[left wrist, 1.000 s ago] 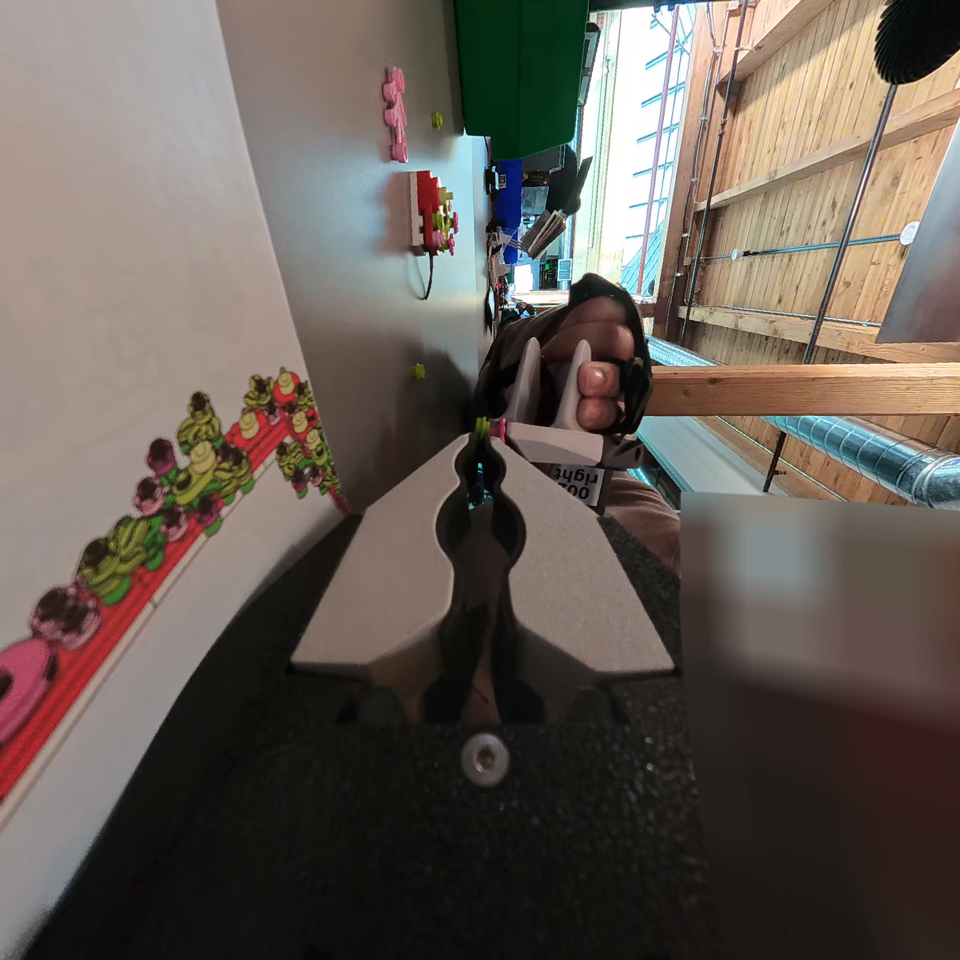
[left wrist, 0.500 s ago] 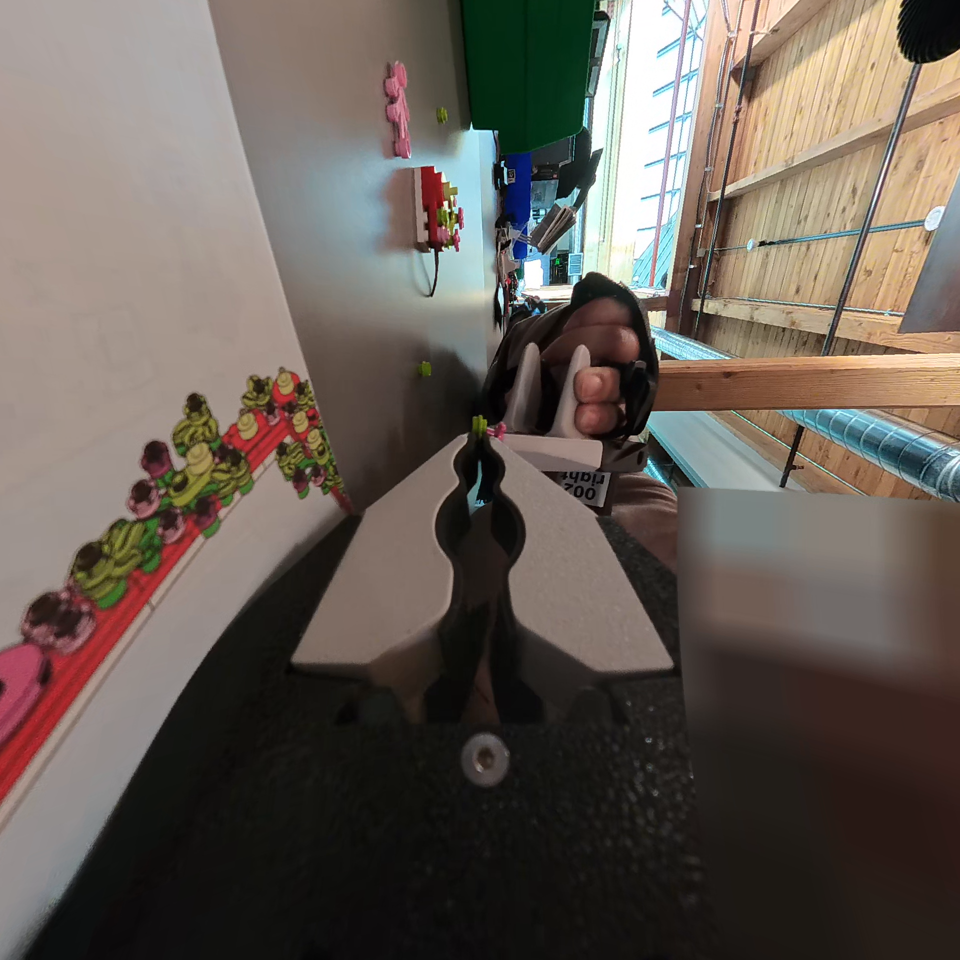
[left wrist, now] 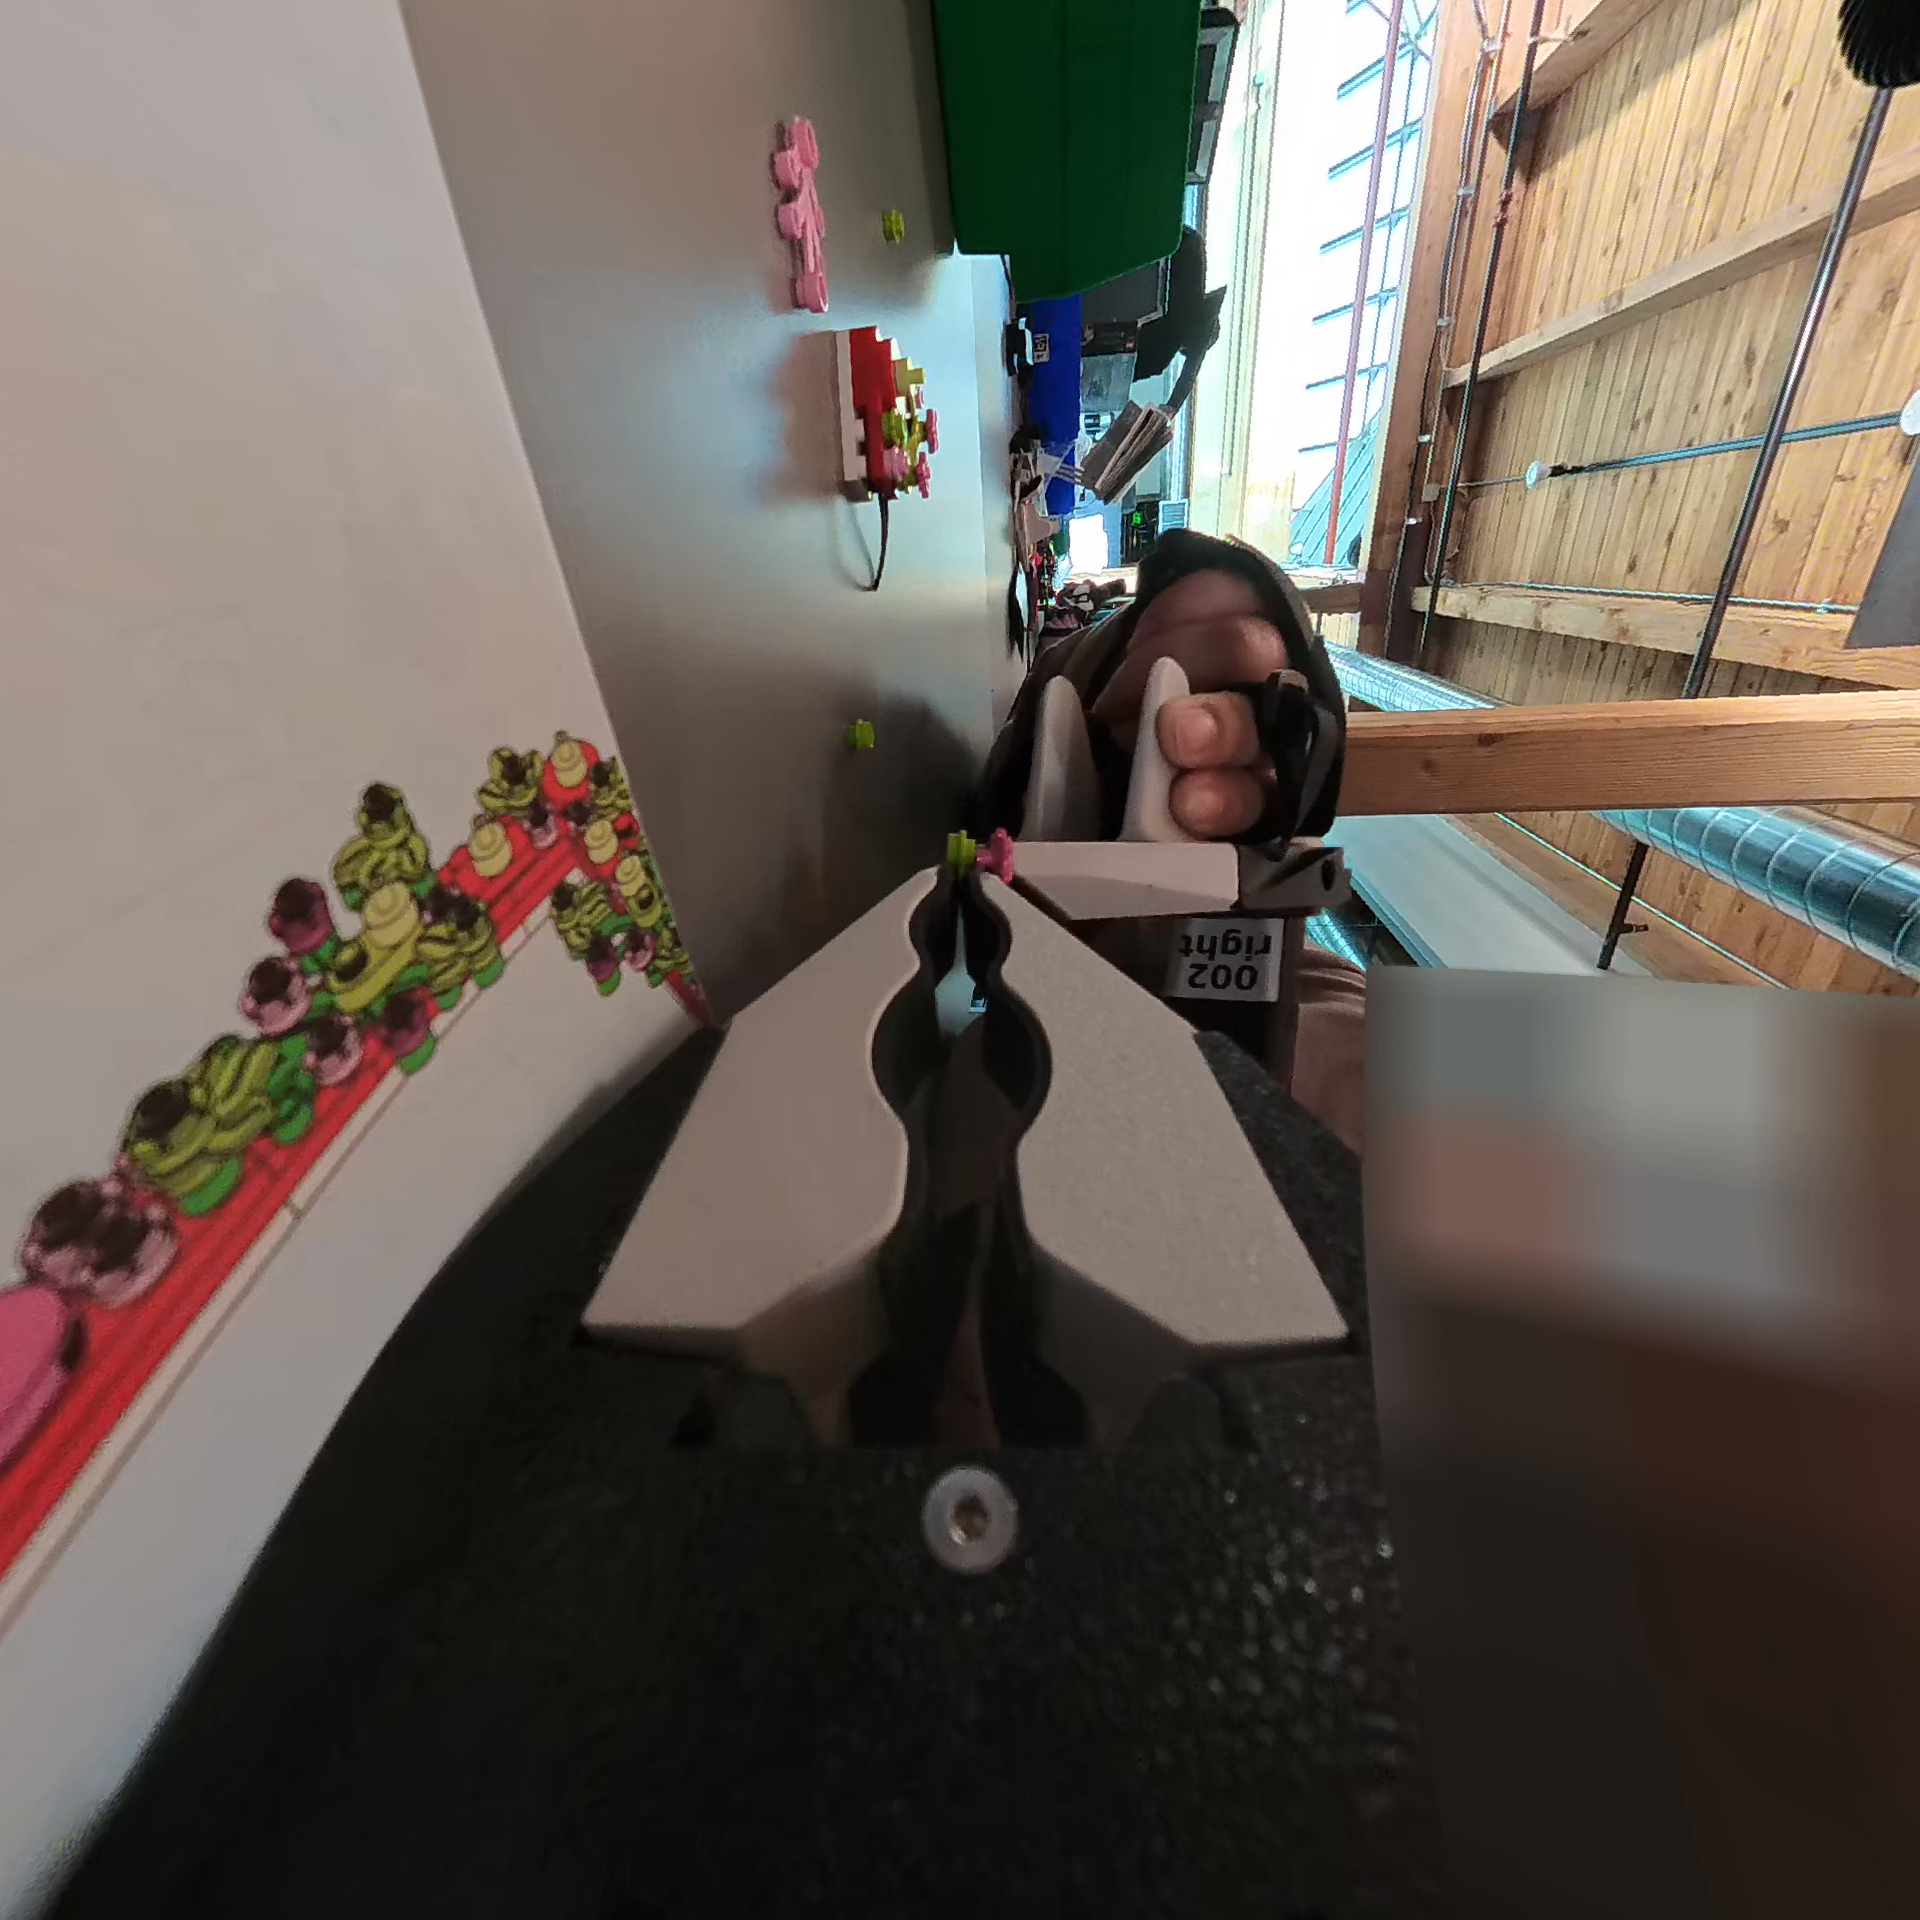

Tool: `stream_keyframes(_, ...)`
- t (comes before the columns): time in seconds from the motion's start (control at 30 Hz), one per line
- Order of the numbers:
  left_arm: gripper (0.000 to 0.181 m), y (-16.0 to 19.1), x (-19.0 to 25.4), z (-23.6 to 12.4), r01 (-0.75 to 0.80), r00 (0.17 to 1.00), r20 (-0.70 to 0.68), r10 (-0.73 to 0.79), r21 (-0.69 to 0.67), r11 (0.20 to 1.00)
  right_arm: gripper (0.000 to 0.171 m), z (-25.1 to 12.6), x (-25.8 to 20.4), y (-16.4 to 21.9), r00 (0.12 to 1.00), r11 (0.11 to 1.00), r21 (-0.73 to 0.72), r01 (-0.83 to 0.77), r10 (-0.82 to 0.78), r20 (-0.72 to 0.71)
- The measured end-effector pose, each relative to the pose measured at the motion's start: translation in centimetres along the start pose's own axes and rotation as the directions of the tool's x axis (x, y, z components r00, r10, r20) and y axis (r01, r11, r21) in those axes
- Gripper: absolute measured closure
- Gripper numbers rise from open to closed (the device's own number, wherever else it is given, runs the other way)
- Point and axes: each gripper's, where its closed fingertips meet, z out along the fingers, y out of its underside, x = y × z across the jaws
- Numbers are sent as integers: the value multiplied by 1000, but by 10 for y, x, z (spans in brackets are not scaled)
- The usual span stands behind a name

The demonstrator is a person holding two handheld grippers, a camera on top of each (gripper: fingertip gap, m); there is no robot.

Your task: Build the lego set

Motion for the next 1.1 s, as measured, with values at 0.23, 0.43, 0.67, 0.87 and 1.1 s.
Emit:
stream_keyframes(0.23, 181, 0, 0, 0, 0, 1000, -1, 0, -6, 1000, 171, 0, 1, -1, 998, 998, 13, -62, 61, 16)
stream_keyframes(0.43, 181, 1, -2, 1, -13, 1000, 12, 13, -5, 1000, 171, 1, -1, -1, 997, 997, 16, -78, 78, 29)
stream_keyframes(0.67, 181, 2, -5, 2, -34, 999, 42, 35, -8, 999, 171, 2, -4, 0, 987, 989, 16, -147, 145, 69)
stream_keyframes(0.87, 181, 2, -11, 4, -43, 994, 98, 43, -11, 999, 171, 4, -8, 1, 970, 973, 11, -229, 227, 81)
stream_keyframes(1.1, 180, 5, -16, 6, -54, 987, 148, 59, -39, 998, 171, 6, -16, 4, 946, 949, 4, -314, 313, 82)
